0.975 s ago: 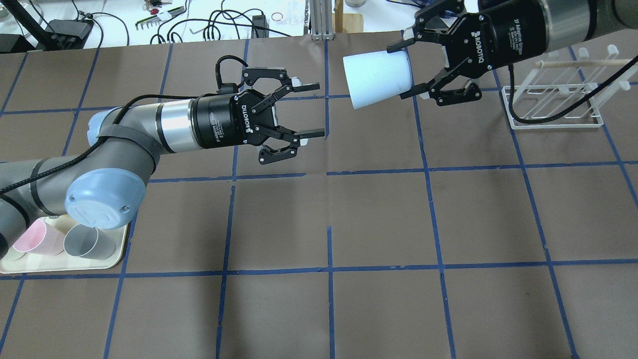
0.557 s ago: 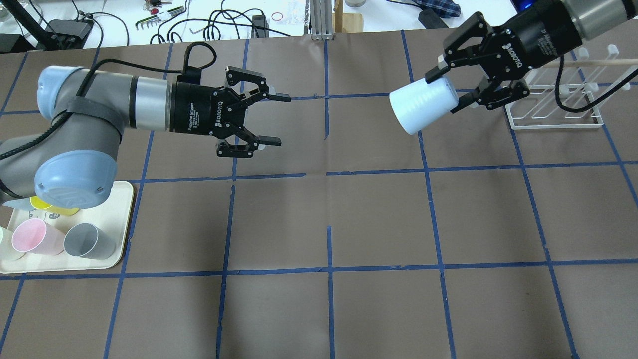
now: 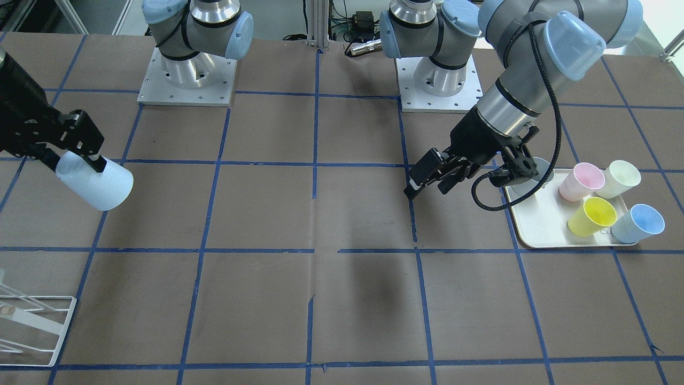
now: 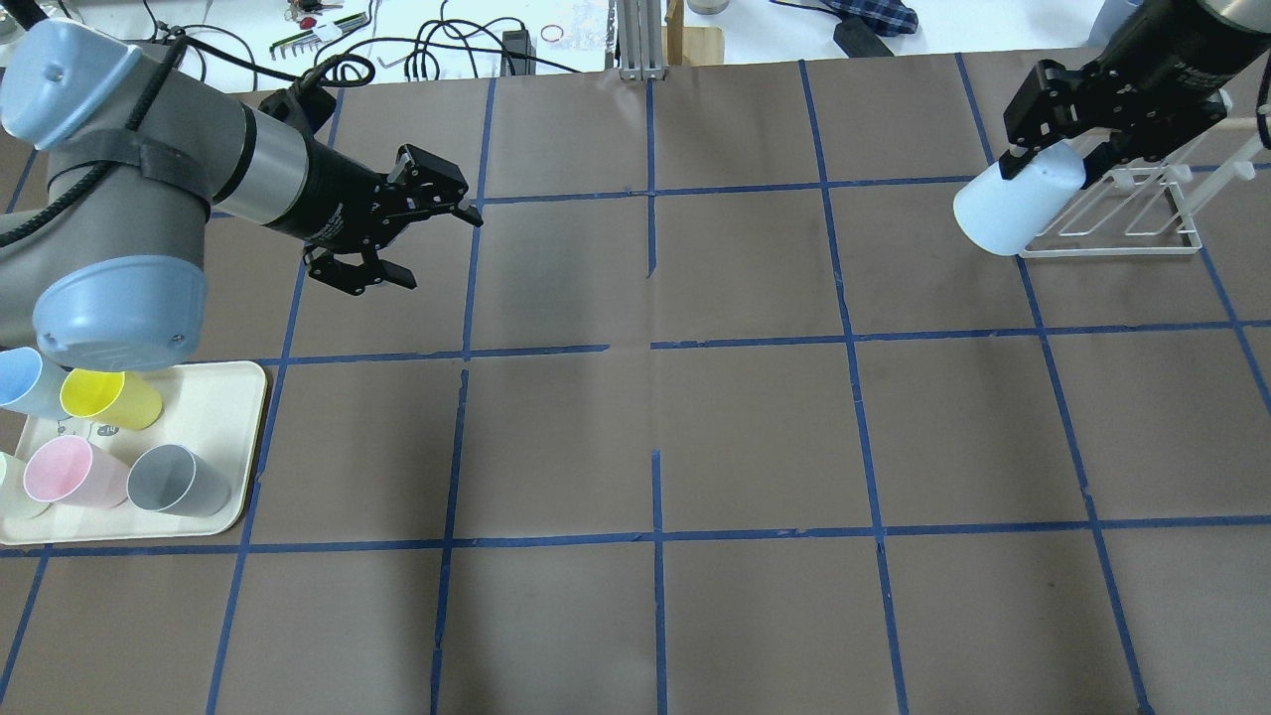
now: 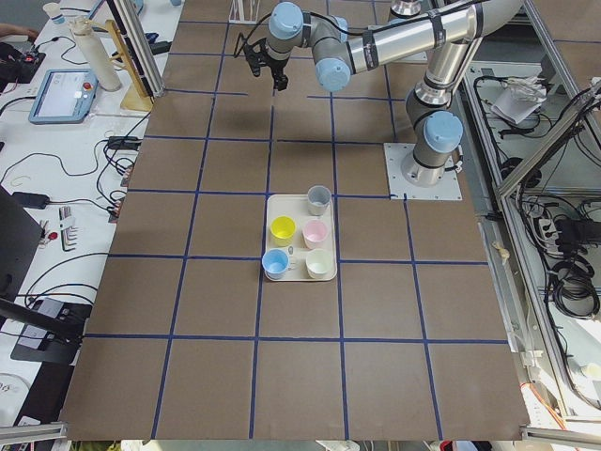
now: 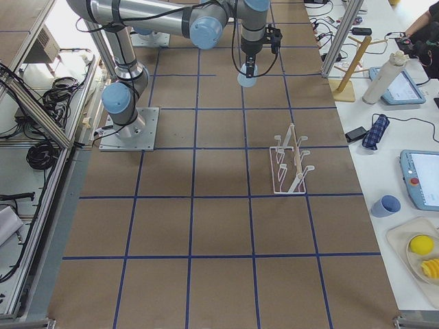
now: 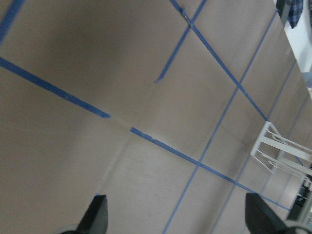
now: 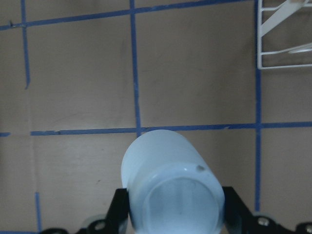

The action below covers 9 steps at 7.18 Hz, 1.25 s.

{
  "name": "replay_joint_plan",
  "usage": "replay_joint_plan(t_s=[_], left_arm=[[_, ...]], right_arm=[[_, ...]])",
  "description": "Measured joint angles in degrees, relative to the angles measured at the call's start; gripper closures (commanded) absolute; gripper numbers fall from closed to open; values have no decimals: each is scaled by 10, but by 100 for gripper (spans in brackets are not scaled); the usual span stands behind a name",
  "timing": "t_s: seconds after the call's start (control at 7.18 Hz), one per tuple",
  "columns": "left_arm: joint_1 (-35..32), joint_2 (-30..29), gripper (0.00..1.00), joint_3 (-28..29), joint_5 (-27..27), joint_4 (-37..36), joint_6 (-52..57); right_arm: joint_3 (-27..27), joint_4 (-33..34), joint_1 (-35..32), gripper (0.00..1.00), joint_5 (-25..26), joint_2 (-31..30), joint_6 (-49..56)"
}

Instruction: Transfer IKEA cup to right arm and place on rack

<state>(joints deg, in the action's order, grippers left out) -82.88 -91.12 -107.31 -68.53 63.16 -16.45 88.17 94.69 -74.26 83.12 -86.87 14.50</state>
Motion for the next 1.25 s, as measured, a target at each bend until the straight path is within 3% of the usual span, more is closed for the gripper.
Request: replay_joint_plan(t_s=[0.28, 0.42, 0.7, 0.98, 1.11, 1.25], left_arm=[[-1, 6, 0, 12, -127, 40, 107], [-1, 15, 0, 34, -168, 96, 134], [-3, 26, 0, 106, -209, 236, 149], [-4, 31, 0, 127, -217, 279, 151], [-4, 36, 0, 125, -217, 282, 152], [-5, 36, 0, 123, -217, 280, 152]], right_arm=[[1, 94, 1, 89, 79, 42, 63], [2, 146, 3, 89, 114, 68, 90], [4, 211, 25, 88, 150, 113, 124], [5, 229, 47, 86, 153, 138, 154], [5, 236, 51, 77, 153, 149, 159], [6, 243, 52, 41, 152, 160, 160]])
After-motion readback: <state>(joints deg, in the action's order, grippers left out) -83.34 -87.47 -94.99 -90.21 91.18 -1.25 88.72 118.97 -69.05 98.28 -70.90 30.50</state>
